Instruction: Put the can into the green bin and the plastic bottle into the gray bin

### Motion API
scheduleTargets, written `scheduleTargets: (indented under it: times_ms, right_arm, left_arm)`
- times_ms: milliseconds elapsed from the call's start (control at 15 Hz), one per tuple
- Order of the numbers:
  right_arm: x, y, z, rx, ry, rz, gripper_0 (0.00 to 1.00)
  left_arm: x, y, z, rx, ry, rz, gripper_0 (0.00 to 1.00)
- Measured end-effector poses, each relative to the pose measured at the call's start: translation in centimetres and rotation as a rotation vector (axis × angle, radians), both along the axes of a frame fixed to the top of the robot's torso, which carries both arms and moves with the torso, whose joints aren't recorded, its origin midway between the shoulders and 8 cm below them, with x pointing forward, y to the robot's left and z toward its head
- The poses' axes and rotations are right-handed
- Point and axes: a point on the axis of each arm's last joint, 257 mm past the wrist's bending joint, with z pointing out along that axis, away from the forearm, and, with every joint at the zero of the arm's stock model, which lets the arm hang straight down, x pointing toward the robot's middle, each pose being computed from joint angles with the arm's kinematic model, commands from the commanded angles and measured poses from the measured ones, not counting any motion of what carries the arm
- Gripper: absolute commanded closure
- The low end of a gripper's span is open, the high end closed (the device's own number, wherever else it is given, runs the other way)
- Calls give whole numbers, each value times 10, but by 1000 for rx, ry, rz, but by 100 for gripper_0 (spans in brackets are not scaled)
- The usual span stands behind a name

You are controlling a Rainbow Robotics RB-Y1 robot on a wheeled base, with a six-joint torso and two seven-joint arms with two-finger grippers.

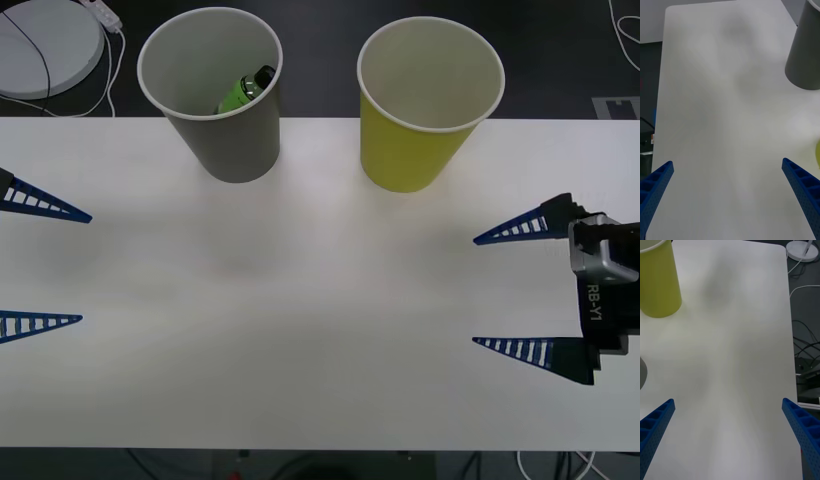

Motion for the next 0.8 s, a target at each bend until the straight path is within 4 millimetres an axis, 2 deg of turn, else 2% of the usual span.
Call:
scheduleTargets:
  times_ms: [400,800]
  right_arm:
    - [2,-12,-1,19,-3,22,0]
    - [-6,-31,-1,7,37,27,0]
  left_arm:
    - [0,0,0,0,0,0,0]
    - [0,0,0,0,0,0,0]
